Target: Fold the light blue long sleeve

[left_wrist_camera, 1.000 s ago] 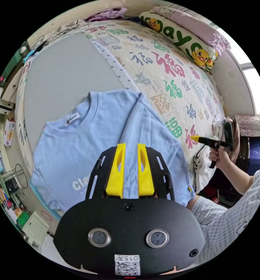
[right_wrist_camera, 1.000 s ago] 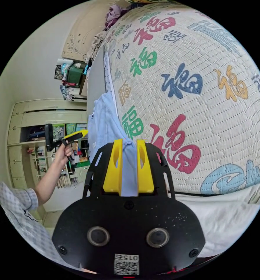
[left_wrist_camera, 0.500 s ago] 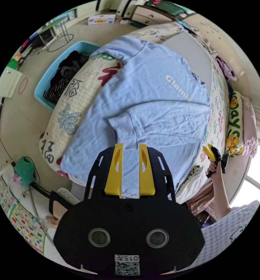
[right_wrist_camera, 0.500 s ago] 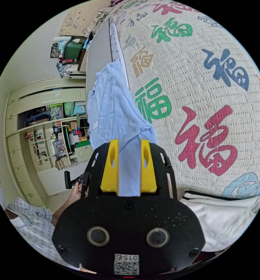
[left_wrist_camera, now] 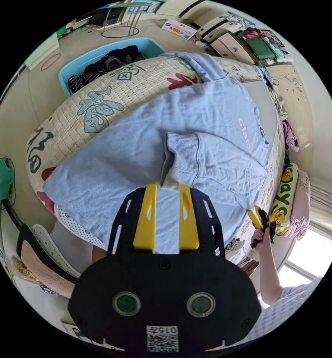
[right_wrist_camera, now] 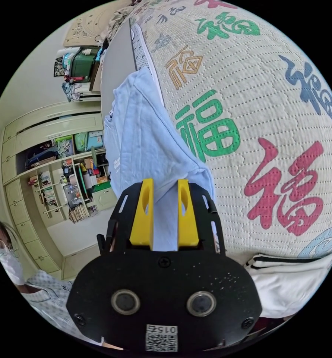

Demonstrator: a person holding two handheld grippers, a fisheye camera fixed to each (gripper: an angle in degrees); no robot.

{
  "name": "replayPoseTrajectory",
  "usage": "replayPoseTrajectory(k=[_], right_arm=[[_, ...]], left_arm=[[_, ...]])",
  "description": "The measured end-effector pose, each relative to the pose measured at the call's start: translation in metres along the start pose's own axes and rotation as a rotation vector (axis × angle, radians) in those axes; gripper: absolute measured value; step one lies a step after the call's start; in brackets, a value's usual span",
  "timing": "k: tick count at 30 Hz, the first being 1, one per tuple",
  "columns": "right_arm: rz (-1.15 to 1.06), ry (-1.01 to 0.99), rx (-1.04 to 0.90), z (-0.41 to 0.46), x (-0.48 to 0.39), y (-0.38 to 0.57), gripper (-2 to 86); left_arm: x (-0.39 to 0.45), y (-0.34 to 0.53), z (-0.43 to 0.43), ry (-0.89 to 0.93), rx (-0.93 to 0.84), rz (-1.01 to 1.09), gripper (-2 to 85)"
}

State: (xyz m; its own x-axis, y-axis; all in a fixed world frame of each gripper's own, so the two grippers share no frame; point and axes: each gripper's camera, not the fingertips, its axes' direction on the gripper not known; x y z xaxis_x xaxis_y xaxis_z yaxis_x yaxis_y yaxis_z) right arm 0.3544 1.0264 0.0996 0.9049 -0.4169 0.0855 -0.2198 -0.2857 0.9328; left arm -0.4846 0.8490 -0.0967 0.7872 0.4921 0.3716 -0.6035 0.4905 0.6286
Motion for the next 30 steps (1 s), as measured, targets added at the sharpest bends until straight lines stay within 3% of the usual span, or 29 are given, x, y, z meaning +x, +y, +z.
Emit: replayPoseTrajectory(k=[5,12,20,26,30], right_arm=[[0.012,0.058,0.022,0.004,-0.025,-0.008,5.4],[-0.037,0.111,0.022,0.008,-0.064,-0.018,1.6],[-0.162,0.387,-0.057,0.046,-0.109,-0.041,0.7],[-0.225,0.465,-0.046,0.067,-0.143,-0.046,1.4],[-0.169,0.398,-0.062,0.073,-0.153,-0.054,2.8]], left_arm=[[-0.051,0.013,0.011,0.111,0.091,-0.029,1.2],[-0.086,0.015,0.019,0.131,0.117,0.033,-0.3],[-0.115,0.010,0.060,0.003,0.067,0.046,-0.5],[-0.110,0.003,0.085,-0.132,0.054,0.133,-0.1],[-0.106,-0.006,0.095,-0.182,0.028,0.145,1.1]])
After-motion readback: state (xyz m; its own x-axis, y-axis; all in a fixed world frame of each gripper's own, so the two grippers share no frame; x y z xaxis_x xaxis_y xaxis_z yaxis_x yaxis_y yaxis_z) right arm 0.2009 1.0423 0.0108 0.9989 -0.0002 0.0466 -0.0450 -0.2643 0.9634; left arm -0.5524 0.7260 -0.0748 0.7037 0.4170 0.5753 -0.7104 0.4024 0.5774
